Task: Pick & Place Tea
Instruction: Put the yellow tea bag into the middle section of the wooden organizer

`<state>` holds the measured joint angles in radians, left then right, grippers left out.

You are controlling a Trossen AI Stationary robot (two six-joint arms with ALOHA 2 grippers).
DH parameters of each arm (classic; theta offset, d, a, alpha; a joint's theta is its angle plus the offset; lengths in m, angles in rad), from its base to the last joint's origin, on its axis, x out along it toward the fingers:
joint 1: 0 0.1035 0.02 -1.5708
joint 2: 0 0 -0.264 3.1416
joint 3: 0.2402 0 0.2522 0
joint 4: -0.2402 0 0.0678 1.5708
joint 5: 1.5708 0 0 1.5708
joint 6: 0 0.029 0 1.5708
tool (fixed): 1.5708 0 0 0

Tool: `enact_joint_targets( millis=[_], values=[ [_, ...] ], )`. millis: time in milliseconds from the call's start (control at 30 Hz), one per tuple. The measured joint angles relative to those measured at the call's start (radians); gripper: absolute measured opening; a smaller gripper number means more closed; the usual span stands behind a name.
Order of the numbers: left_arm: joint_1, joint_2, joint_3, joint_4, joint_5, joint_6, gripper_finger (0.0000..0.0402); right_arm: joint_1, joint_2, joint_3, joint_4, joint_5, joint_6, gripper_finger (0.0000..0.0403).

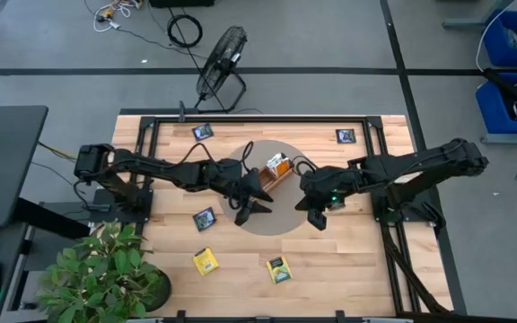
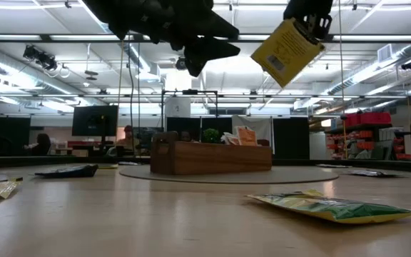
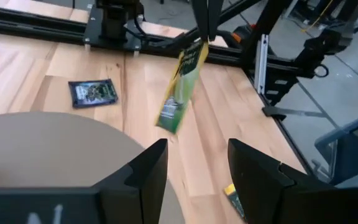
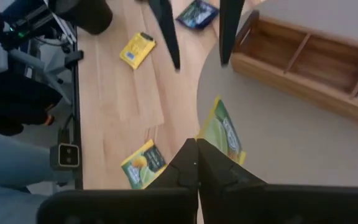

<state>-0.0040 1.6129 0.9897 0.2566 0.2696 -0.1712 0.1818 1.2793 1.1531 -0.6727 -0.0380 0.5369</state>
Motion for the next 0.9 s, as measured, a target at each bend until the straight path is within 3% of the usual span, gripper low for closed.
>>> enact_joint_targets(
  millis=[300,900],
  values=[
    [0.003,0.007,0.005,0.036,-0.082,0.0,0.0174,-0.018,0.008,0.012,0.0,-0.029,0.0,0.0],
    [-0.014,0.084,0.091,-0.019,-0.02,0.038,0.0174,-0.032,0.014,0.012,0.029,-0.034,0.001,0.0]
  ],
)
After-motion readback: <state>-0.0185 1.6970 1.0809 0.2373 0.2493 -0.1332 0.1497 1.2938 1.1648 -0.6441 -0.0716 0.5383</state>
